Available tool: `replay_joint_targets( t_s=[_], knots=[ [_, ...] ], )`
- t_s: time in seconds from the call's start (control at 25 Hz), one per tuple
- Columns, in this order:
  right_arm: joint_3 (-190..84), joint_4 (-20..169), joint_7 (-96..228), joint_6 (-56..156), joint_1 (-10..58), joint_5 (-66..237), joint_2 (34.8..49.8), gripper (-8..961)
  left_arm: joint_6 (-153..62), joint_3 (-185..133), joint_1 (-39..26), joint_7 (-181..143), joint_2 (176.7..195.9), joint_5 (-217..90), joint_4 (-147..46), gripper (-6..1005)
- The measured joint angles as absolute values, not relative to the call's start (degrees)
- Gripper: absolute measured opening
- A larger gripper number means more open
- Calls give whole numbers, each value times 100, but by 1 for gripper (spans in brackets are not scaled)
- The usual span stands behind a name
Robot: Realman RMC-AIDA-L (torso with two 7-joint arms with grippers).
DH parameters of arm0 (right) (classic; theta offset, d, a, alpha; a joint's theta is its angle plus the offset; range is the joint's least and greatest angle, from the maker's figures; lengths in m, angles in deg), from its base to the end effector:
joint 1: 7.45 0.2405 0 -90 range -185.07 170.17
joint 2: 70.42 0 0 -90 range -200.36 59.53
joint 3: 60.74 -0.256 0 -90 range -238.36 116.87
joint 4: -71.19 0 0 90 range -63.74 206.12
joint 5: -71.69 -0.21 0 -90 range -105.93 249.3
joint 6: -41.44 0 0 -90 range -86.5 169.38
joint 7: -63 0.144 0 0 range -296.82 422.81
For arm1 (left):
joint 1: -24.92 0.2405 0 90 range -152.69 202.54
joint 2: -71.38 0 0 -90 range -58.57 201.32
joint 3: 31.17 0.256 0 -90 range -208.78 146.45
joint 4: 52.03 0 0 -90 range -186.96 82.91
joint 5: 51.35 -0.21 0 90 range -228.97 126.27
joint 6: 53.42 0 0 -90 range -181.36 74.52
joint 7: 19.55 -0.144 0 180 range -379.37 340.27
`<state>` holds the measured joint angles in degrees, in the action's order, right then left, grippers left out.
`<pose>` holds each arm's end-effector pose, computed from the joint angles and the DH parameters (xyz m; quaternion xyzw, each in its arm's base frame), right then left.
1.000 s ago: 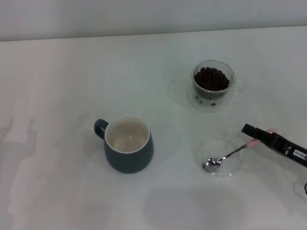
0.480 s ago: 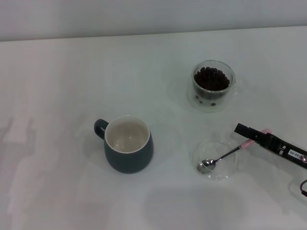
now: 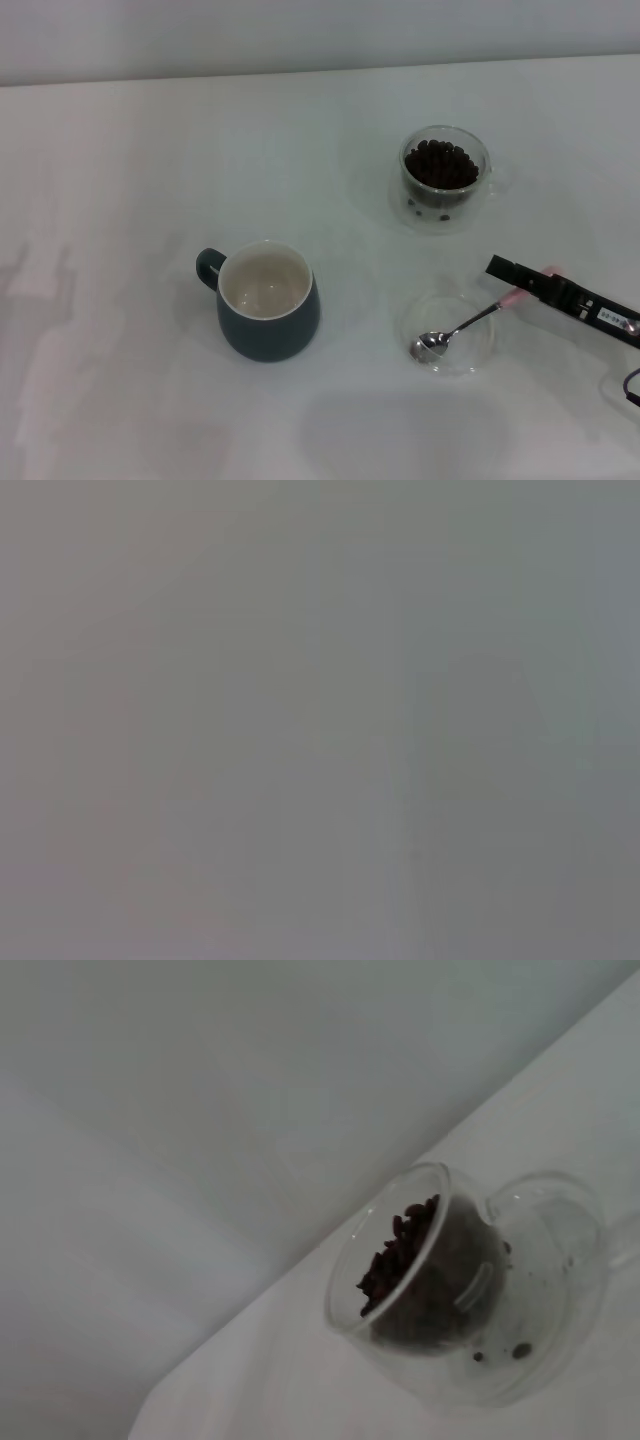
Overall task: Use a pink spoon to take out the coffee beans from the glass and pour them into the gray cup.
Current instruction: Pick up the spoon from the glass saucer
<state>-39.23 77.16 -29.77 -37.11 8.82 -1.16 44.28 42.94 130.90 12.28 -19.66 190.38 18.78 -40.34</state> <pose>0.3745 0.2337 -0.0264 -0.6746 0.6010 0.3748 0.2080 -0.3188 0.2302 -0.0071 -0.6696 -0.1060 -0.3756 0.6320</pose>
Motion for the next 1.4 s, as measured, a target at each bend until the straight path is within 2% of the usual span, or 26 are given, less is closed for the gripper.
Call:
replay_joint_targets(
  t_s=[0.56,1.4],
  knots=[
    [-3707,7655,-2922,-3310,1293,-117,4439,387,4326,13090,1279,-1987,19038,1852,-4049,447],
    [-3752,7707,-2875,-3275,1091,-143,4422,453,4343,13090,1267,-1963,19038,1888,-4183,446]
  ],
)
